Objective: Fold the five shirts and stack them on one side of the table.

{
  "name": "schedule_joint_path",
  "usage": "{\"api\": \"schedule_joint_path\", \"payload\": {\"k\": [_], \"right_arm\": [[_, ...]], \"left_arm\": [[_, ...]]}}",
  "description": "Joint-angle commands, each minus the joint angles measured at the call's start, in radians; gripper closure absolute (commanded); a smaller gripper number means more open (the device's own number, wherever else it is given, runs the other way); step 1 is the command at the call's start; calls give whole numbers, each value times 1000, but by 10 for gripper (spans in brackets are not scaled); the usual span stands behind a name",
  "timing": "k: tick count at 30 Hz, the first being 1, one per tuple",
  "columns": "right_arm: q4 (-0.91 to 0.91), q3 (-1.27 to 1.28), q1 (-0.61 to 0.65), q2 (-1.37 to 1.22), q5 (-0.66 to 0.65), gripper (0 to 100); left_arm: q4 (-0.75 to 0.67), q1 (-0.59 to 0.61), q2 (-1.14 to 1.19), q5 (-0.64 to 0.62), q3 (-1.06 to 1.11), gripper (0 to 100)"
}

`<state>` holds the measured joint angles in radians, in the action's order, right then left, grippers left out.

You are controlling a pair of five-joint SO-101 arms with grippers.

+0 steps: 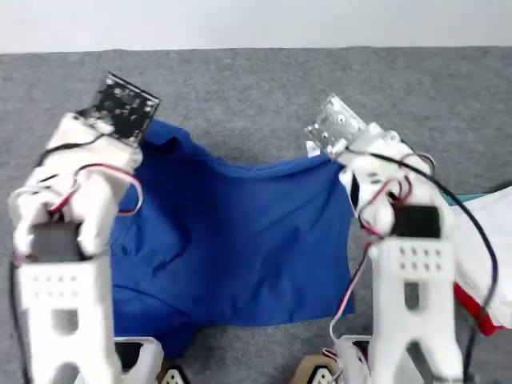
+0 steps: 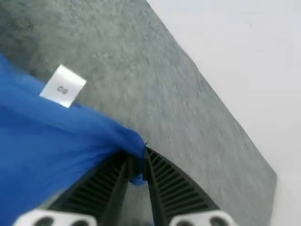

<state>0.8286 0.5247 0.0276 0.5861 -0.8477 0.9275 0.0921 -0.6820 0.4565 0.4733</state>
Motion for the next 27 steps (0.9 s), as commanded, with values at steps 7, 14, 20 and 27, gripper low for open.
{"api": "schedule_joint_path", "payload": {"k": [7,14,20,27], "right_arm": [[-302,-176,7,-437,-3,988],[-306,-582,-19,-805,-5,988],[-259,-964,-44,-1095,-5,988],[-145,-1382,-45,-1353,46,988]], "left_arm": [[-250,12,512,5,-196,997],[-216,34,941,3,-674,997],[-55,37,1293,3,-1175,997],[141,31,1671,3,-1776,997]]}}
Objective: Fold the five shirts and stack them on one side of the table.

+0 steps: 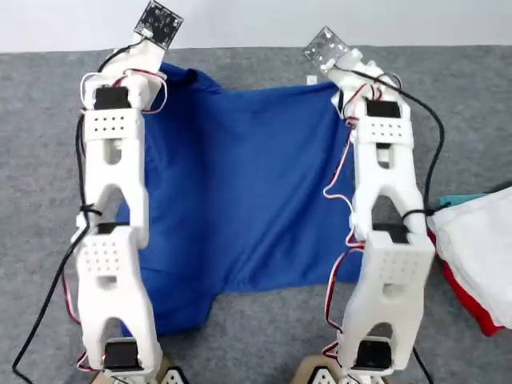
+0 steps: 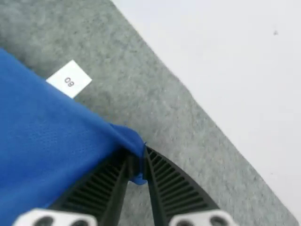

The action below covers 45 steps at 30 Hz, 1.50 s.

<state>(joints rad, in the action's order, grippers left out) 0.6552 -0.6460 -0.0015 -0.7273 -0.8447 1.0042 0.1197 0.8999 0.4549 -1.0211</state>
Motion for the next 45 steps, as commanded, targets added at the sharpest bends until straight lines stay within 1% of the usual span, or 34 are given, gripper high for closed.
{"api": "schedule_joint_path", "payload": {"k": [1,3,6,8,10,12,16,20,23,24,28,30,32,36,42,45], "right_arm": [[42,-267,-16,-65,61,988],[76,-370,-15,-114,81,988],[125,-508,-12,-174,86,988],[159,-583,-7,-206,86,988],[211,-641,-2,-232,84,988],[280,-684,-1,-252,84,988],[421,-744,1,-272,81,988],[575,-764,1,-274,80,988],[684,-764,1,-269,78,988],[720,-764,1,-268,78,988],[858,-796,1,-268,61,988],[931,-839,2,-274,38,988],[1000,-881,5,-274,28,988],[1130,-959,8,-272,-2,988],[1142,-965,-18,-266,0,988],[1144,-927,-30,-251,0,988]], "left_arm": [[83,3,130,5,-355,997],[104,3,201,5,-484,997],[110,3,265,5,-618,997],[114,3,276,3,-661,997],[141,-2,269,3,-659,997],[224,-11,247,3,-657,997],[433,-31,210,9,-657,997],[609,-44,198,12,-657,997],[740,-55,195,87,-657,997],[758,-57,195,103,-654,997],[755,-34,172,109,-639,997],[755,-34,127,110,-576,997],[755,-38,55,110,-469,997],[755,-63,-155,160,-142,997],[752,-130,-493,244,380,997],[750,-155,-620,275,575,997]]}}
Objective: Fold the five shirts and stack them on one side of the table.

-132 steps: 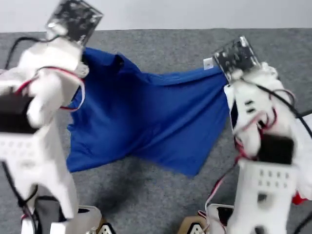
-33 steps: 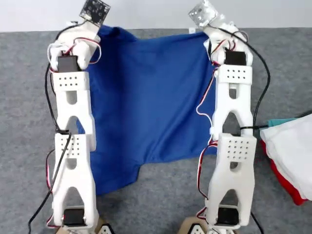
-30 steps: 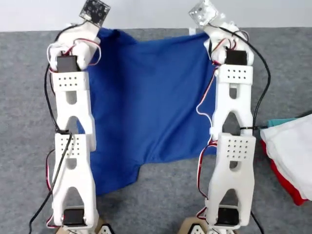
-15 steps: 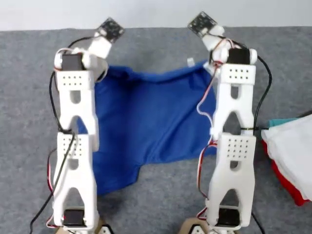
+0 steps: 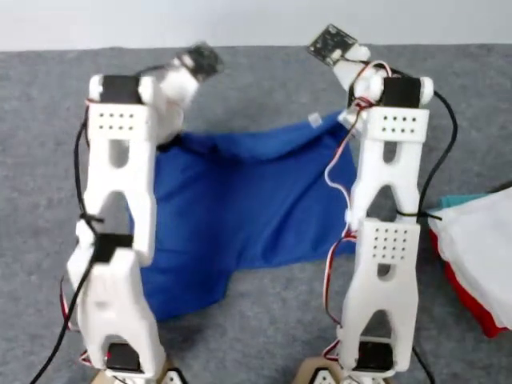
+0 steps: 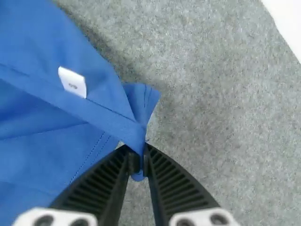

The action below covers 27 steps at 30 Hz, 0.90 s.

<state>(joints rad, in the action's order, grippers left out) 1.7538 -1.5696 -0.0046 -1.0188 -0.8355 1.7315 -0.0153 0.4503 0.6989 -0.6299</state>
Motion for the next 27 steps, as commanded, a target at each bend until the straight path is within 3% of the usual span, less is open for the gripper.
{"api": "schedule_joint_path", "payload": {"k": [1,10,27], "right_arm": [[45,21,-30,56,-9,988],[42,485,-22,375,61,988],[36,1231,-28,814,57,988]], "left_arm": [[23,-23,-203,35,228,997],[25,31,-377,35,481,997],[26,57,-723,40,1015,998]]}}
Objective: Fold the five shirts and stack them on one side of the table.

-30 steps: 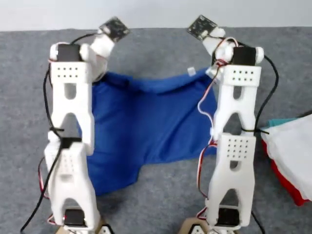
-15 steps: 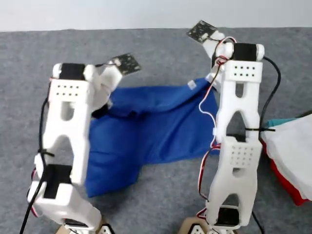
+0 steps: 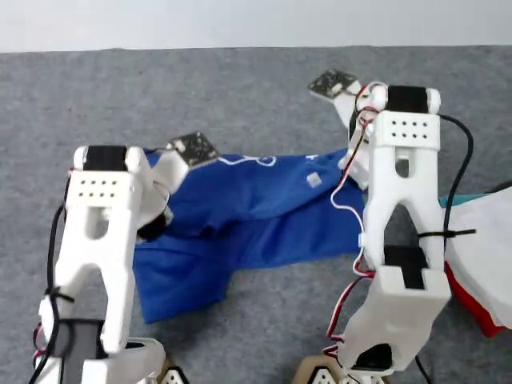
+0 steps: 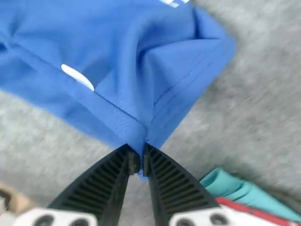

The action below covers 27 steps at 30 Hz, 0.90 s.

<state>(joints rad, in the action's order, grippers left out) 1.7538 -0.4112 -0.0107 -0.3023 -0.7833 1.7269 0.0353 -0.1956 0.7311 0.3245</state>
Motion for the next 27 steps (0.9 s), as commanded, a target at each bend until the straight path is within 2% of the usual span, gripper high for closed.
{"api": "schedule_joint_path", "payload": {"k": [1,11,23,27], "right_arm": [[31,110,-24,113,5,988],[25,370,-15,291,3,988],[-177,675,-18,378,3,988],[-213,703,-19,378,3,987]], "left_arm": [[31,6,-95,8,94,998],[31,9,-290,8,338,998],[28,31,-304,40,395,998],[25,31,-305,40,390,997]]}}
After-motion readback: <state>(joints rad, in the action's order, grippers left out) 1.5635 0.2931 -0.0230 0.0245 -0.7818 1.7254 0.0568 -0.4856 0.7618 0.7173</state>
